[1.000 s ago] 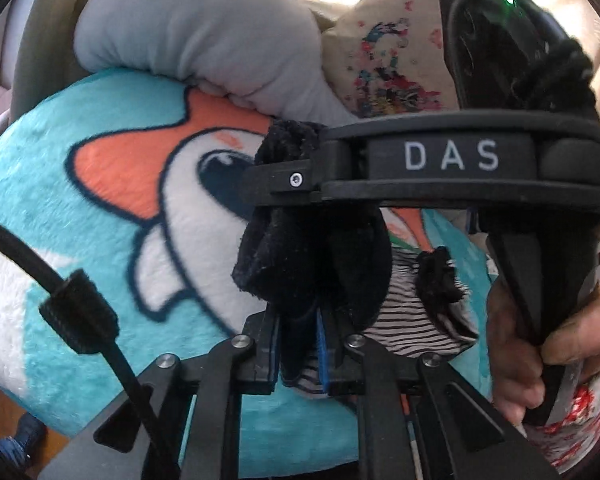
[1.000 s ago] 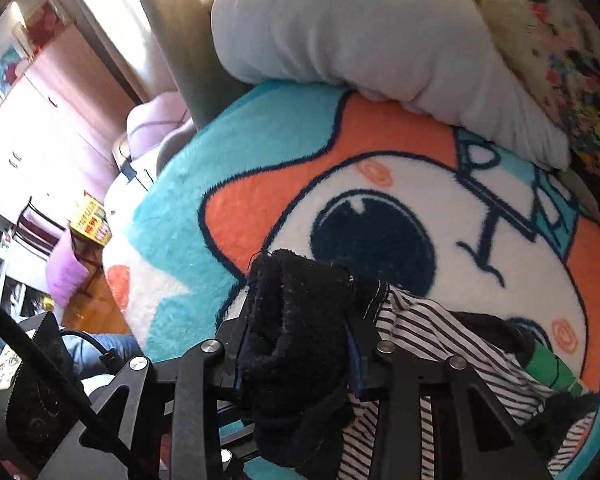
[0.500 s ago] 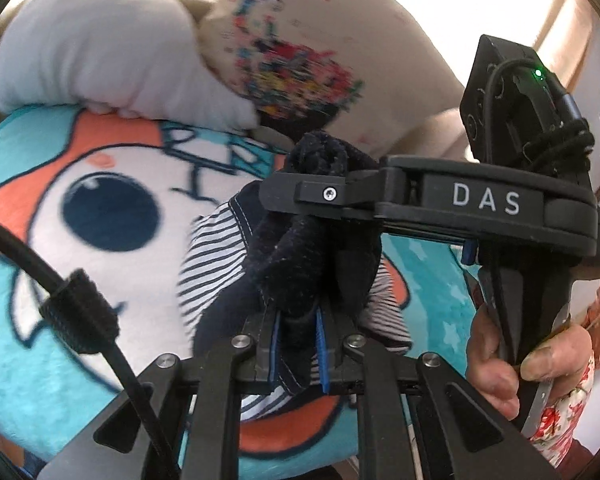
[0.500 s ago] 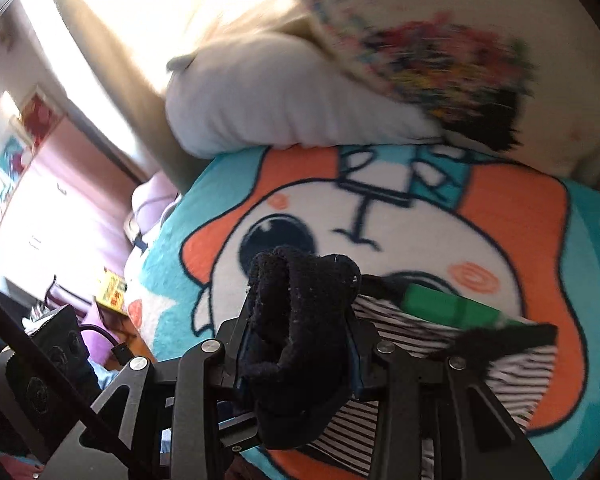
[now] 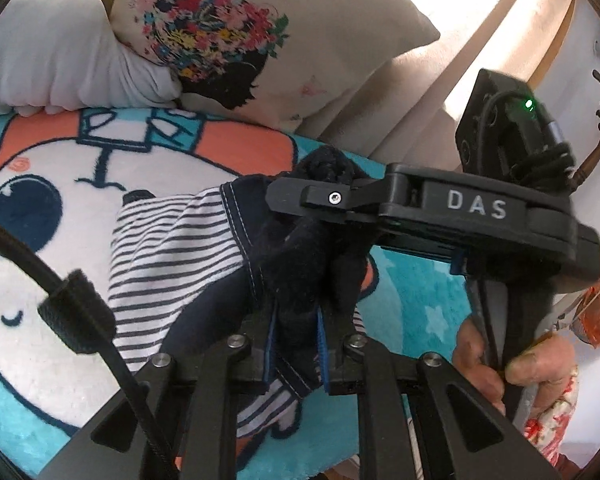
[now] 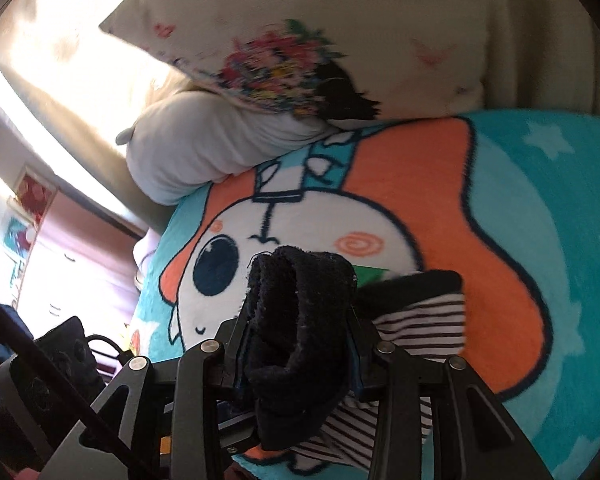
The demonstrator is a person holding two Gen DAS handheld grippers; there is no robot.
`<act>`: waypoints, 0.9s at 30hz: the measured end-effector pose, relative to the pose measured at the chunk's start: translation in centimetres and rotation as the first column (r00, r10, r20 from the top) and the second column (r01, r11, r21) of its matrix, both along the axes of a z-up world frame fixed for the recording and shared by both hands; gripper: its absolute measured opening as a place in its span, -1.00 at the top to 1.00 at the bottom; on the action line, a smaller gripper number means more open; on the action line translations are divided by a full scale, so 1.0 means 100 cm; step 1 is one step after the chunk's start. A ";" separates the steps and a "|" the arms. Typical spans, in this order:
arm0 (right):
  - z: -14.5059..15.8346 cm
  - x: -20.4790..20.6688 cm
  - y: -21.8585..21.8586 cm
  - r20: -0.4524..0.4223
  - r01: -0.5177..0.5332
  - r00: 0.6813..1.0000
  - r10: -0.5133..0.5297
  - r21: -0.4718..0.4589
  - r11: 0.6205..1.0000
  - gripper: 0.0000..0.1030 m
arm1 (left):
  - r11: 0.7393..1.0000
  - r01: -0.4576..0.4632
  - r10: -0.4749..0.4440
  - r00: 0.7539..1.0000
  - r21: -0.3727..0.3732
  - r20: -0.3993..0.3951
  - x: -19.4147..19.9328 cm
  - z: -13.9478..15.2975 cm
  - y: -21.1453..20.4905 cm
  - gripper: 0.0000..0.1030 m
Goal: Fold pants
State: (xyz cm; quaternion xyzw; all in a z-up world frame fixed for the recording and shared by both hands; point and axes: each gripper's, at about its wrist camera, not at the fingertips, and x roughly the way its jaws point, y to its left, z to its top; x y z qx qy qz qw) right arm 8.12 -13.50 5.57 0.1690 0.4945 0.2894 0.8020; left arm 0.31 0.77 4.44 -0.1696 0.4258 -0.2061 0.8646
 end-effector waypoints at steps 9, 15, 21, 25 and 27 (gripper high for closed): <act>-0.011 -0.005 -0.018 0.021 0.038 0.999 -0.038 0.002 0.999 0.19 | 0.999 0.016 -0.015 1.000 -0.030 0.012 -0.018 0.011 0.015 0.39; -0.004 -0.009 -0.053 0.065 0.239 0.970 -0.234 -0.073 0.968 -0.09 | 0.999 -0.036 0.036 0.999 -0.029 -0.002 -0.018 0.005 0.029 0.15; 0.035 -0.043 -0.059 0.146 0.174 0.969 -0.199 0.170 0.970 -0.09 | 0.999 -0.039 0.037 0.997 -0.033 -0.062 -0.013 -0.020 0.023 0.15; 0.023 -0.044 -0.044 0.060 0.077 0.992 -0.108 0.383 0.921 -0.18 | 0.999 -0.047 0.044 0.995 -0.028 -0.085 -0.014 -0.029 0.020 0.14; 0.006 -0.040 -0.036 0.000 0.080 0.996 -0.088 0.418 0.905 -0.18 | 0.999 -0.045 0.042 0.996 -0.028 -0.083 -0.017 -0.028 0.021 0.14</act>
